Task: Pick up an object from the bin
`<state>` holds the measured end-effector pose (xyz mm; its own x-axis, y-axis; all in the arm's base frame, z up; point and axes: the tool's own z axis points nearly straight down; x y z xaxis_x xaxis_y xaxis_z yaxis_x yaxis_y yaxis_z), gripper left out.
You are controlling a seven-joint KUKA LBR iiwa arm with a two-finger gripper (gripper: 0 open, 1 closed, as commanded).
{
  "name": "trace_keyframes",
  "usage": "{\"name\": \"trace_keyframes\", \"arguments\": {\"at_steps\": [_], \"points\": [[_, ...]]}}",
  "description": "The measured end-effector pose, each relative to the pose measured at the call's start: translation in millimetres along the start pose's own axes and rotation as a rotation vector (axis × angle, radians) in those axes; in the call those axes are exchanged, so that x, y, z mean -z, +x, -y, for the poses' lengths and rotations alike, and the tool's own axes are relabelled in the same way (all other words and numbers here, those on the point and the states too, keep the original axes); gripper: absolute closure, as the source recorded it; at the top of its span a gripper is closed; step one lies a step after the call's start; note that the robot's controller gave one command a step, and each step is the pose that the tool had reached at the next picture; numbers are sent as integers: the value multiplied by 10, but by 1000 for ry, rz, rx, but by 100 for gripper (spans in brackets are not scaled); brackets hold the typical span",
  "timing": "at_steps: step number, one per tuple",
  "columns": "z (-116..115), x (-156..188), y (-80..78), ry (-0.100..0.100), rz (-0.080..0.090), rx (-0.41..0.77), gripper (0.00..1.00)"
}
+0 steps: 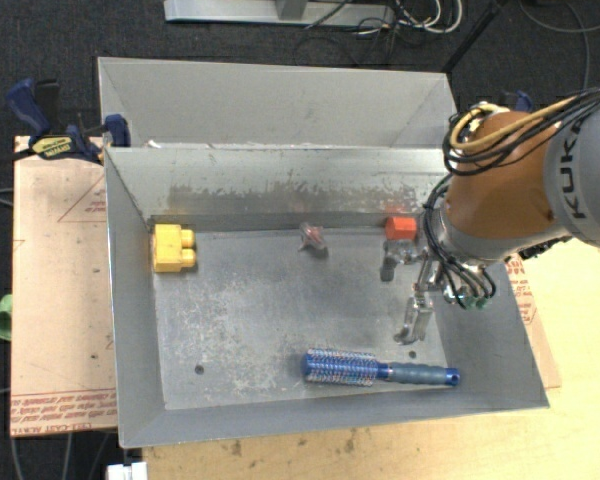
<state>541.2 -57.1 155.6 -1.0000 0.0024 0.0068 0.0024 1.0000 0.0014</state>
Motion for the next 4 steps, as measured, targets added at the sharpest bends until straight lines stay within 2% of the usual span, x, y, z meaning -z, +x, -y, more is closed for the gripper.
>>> {"name": "trace_keyframes", "arguments": {"at_steps": [1, 2, 3, 4], "points": [[-466, -864, 429, 1, 3, 226, 0], [-920, -551, 552, -1, 10, 134, 0], [-98, -428, 476, 4, 9, 341, 0], [-393, -843, 514, 5, 25, 434, 0]]}}
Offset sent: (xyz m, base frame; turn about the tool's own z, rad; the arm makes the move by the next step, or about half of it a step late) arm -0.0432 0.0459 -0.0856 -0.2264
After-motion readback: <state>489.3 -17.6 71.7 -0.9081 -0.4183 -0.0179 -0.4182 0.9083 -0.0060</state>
